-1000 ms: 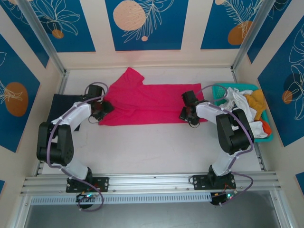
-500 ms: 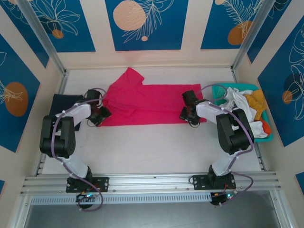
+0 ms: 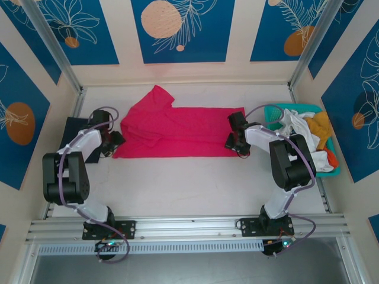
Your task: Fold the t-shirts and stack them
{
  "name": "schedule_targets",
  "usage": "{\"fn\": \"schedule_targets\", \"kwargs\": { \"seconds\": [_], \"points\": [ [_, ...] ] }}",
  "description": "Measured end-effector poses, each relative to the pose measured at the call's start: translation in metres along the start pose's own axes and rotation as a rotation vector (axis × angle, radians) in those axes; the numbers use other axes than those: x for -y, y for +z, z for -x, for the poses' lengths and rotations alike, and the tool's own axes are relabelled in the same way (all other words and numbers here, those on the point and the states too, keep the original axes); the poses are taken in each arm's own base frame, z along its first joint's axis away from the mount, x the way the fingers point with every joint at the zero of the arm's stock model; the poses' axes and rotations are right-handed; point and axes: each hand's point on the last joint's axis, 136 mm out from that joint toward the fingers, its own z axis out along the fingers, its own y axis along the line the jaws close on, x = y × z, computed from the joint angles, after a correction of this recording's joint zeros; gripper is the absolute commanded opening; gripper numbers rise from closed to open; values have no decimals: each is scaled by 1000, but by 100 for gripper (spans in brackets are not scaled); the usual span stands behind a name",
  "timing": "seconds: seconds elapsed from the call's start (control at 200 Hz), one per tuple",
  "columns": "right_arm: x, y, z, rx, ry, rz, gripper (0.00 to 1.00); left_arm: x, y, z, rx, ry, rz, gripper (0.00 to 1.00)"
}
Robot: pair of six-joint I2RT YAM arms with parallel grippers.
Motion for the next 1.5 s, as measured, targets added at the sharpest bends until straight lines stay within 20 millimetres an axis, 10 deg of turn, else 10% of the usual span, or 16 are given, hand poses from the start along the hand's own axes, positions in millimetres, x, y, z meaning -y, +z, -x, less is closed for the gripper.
{"fn": "schedule_targets", "kwargs": {
  "seconds": [0.325, 0.6, 1.16, 1.5],
  "points": [
    [0, 0, 1, -1, -6, 0, 53, 57, 2, -17, -10, 96, -96, 61],
    [5, -1, -5, -7, -13, -6, 53, 24, 34, -52, -100, 67, -14, 60],
    [52, -30, -60, -65, -17, -33, 54, -15, -31, -89, -74, 45, -27, 61],
    [-9, -58, -14, 53, -88, 97, 56, 70, -37, -39, -14, 116, -101, 62]
  ]
}}
